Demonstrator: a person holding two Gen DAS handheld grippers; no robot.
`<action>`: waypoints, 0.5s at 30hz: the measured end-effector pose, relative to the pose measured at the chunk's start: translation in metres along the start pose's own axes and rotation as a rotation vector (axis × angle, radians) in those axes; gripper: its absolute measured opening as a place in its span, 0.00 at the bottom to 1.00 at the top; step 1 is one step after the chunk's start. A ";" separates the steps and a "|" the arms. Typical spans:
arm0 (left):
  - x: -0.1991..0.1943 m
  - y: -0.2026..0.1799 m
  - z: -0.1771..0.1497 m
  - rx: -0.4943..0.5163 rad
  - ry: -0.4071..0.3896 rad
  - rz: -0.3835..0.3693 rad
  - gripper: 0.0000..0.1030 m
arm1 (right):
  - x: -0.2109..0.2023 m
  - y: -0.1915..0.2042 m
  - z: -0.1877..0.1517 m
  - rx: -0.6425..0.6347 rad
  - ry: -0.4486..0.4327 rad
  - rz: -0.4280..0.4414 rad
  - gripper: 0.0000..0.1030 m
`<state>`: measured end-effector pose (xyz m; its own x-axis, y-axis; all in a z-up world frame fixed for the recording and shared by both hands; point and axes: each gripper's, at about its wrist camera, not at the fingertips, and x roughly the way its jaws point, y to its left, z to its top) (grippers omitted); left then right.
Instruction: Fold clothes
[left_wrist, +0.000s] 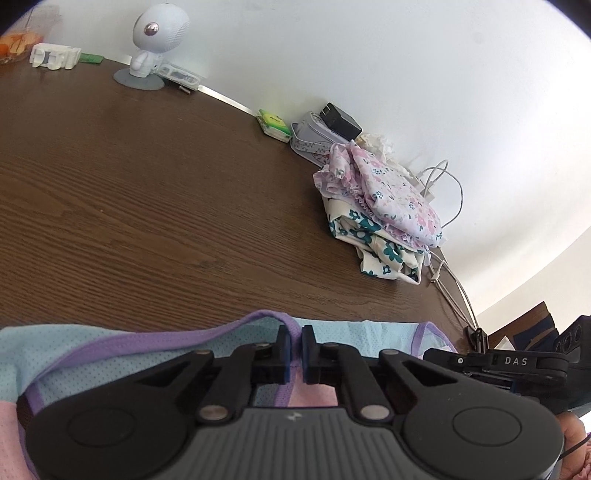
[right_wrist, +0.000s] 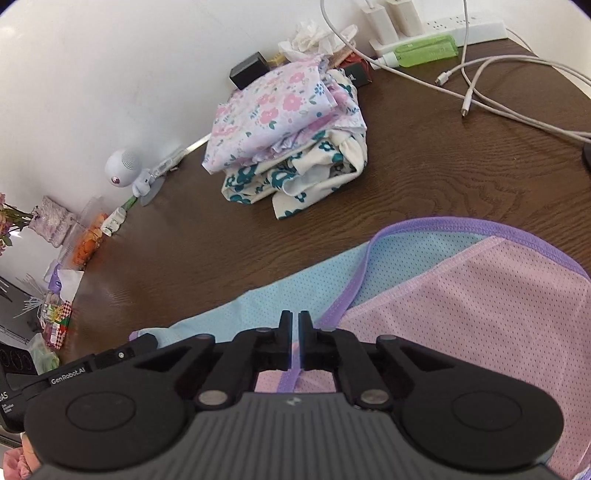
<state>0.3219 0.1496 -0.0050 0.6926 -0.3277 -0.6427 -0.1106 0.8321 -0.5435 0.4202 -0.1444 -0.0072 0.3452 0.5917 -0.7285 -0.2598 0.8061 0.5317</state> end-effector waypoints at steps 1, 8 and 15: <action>0.000 0.000 0.000 -0.001 -0.001 -0.004 0.04 | 0.001 -0.001 -0.003 0.005 0.004 0.003 0.12; -0.006 0.000 -0.001 -0.008 -0.016 -0.036 0.04 | 0.006 -0.004 -0.017 0.033 0.025 0.010 0.26; -0.003 0.002 -0.006 -0.017 -0.006 -0.046 0.04 | 0.018 0.016 -0.010 -0.013 0.050 -0.072 0.05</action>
<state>0.3153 0.1491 -0.0078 0.7013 -0.3624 -0.6139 -0.0906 0.8088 -0.5810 0.4130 -0.1211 -0.0166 0.3176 0.5311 -0.7855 -0.2479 0.8461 0.4718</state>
